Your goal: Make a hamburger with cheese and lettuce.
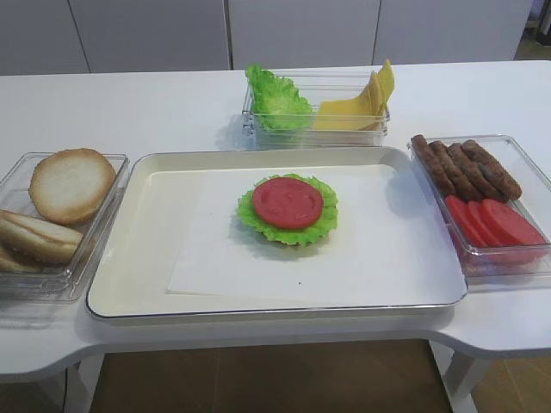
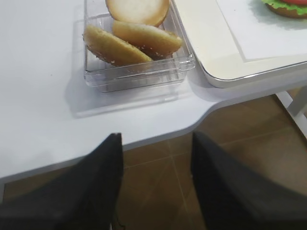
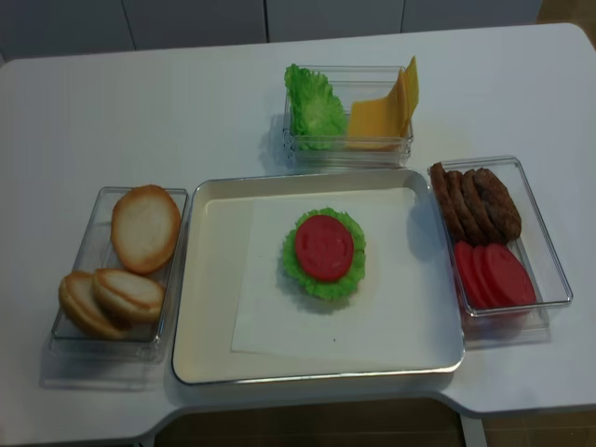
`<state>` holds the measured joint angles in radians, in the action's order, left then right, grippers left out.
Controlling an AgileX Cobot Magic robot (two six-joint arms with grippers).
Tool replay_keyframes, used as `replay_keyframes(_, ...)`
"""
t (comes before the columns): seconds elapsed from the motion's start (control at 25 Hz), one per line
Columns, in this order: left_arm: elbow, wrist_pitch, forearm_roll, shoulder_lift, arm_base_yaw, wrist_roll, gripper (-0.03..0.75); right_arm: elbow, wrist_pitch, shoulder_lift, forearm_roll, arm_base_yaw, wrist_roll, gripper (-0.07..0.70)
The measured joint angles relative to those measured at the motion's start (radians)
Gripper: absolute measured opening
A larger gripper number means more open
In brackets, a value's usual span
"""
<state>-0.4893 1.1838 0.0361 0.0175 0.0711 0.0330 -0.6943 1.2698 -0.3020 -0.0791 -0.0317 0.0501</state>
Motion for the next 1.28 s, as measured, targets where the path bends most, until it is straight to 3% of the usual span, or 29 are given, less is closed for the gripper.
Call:
replay_keyframes(0.6, 0.000, 0.000, 0.000, 0.000, 0.000, 0.000, 0.342, 0.000, 0.007, 0.217, -0.117, 0.000, 0.000, 0.319)
replay_keyframes(1.0, 0.000, 0.000, 0.000, 0.000, 0.000, 0.000, 0.342, 0.002, 0.014, 0.323, -0.117, 0.000, -0.092, 0.323)
replay_keyframes(1.28, 0.000, 0.000, 0.000, 0.000, 0.000, 0.000, 0.342, 0.069, 0.014, 0.325, -0.087, 0.000, -0.148, 0.420)
